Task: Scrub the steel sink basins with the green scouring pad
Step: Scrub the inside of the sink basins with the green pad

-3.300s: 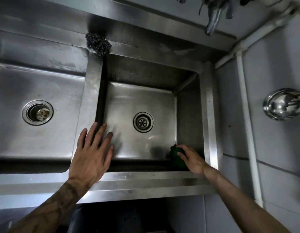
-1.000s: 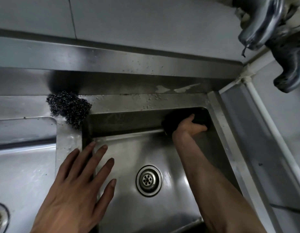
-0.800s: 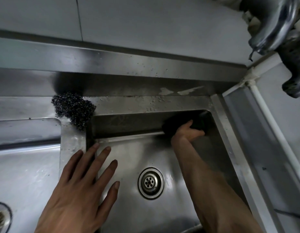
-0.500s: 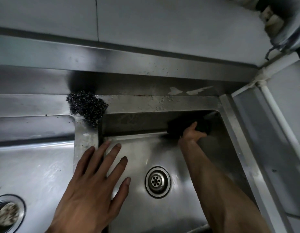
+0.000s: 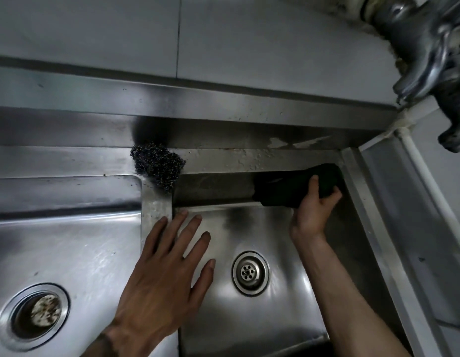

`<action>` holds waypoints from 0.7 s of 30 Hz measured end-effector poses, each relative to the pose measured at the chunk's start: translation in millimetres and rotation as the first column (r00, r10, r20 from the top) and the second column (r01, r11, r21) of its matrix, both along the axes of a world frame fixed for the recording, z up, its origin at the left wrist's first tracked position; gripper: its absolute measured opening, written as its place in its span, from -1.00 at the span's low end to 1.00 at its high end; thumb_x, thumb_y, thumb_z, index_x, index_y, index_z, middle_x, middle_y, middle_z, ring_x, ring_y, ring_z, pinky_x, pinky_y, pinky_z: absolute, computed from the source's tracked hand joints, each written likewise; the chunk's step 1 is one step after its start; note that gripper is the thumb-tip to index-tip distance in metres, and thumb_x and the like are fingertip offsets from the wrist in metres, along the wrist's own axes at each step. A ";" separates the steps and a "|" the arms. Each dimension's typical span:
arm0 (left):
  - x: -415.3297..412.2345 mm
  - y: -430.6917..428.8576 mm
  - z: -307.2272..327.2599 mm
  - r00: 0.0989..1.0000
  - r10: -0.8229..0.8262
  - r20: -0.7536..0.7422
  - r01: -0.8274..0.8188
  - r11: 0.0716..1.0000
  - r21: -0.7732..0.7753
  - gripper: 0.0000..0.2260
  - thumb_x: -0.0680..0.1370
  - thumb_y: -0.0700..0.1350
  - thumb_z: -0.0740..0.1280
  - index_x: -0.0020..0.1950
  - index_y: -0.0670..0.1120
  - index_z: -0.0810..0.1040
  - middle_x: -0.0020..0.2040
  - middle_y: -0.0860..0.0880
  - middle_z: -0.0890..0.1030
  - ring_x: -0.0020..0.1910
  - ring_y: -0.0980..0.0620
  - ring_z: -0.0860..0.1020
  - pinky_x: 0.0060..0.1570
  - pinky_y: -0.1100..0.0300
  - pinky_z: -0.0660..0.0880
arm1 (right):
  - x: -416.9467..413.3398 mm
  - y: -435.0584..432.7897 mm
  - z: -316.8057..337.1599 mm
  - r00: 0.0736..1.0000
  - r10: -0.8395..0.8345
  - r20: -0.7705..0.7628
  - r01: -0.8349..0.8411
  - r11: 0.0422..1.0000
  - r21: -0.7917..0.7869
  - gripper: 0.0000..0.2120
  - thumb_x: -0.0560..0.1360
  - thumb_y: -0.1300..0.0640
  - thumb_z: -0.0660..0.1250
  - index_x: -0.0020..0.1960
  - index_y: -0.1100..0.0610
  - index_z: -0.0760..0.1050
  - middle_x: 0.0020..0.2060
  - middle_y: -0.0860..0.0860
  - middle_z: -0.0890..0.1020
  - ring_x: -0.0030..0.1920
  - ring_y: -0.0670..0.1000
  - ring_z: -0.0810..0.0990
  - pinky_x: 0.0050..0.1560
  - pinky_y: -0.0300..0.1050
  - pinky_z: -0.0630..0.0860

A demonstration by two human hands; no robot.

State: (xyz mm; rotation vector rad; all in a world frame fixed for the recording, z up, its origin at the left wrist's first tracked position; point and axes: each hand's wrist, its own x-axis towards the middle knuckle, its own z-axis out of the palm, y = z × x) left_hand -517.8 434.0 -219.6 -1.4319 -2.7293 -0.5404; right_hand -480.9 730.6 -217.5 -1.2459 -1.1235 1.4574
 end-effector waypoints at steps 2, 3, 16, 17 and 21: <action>0.1 0.0 0.5 1.000 -0.003 -0.006 0.004 1.000 0.005 -0.54 0.69 0.12 0.16 0.38 -0.11 0.65 0.54 -0.17 0.50 0.61 -0.20 0.37 0.56 -0.23 0.28 | 7.4 -0.5 20.3 1.000 0.007 -0.012 -0.006 0.997 0.082 -0.58 0.58 0.00 0.40 0.37 -0.02 0.35 0.26 0.00 0.60 0.18 -0.06 0.67 0.11 -0.18 0.64; 0.2 -0.4 1.2 1.000 -0.003 -0.005 0.003 1.000 0.010 -0.55 0.69 0.12 0.16 0.38 -0.11 0.65 0.54 -0.17 0.51 0.61 -0.20 0.38 0.56 -0.23 0.28 | 5.9 1.3 32.4 1.000 0.000 -0.001 0.000 0.992 0.126 -0.58 0.57 -0.01 0.40 0.36 -0.02 0.36 0.24 -0.02 0.61 0.16 -0.11 0.68 0.07 -0.22 0.64; -1.1 0.4 0.0 1.000 -0.013 -0.016 0.013 1.000 0.017 -0.54 0.68 0.11 0.16 0.36 -0.13 0.67 0.51 -0.20 0.53 0.58 -0.23 0.41 0.56 -0.24 0.29 | -77.7 -54.1 35.4 0.845 0.343 0.410 -0.380 0.925 0.009 -0.53 0.60 0.04 0.39 0.47 0.08 0.39 0.34 0.12 0.57 0.30 0.12 0.57 0.29 -0.16 0.49; -1.1 -0.2 -0.2 1.000 -0.014 -0.018 0.014 1.000 0.013 -0.54 0.68 0.11 0.16 0.36 -0.13 0.67 0.51 -0.20 0.53 0.57 -0.23 0.42 0.55 -0.24 0.29 | -73.1 -43.5 36.3 0.857 0.346 0.382 -0.365 0.931 -0.024 -0.56 0.59 0.09 0.41 0.44 0.09 0.42 0.31 0.12 0.60 0.29 0.12 0.59 0.36 -0.02 0.52; -0.9 0.5 2.0 1.000 -0.015 -0.024 0.016 1.000 0.010 -0.53 0.67 0.12 0.15 0.36 -0.13 0.67 0.50 -0.20 0.53 0.57 -0.23 0.42 0.55 -0.25 0.29 | -36.3 24.9 51.7 0.780 0.176 0.601 -0.289 0.953 0.095 -0.63 0.57 0.21 0.40 0.36 0.22 0.47 0.27 0.21 0.62 0.30 0.21 0.59 0.38 0.15 0.50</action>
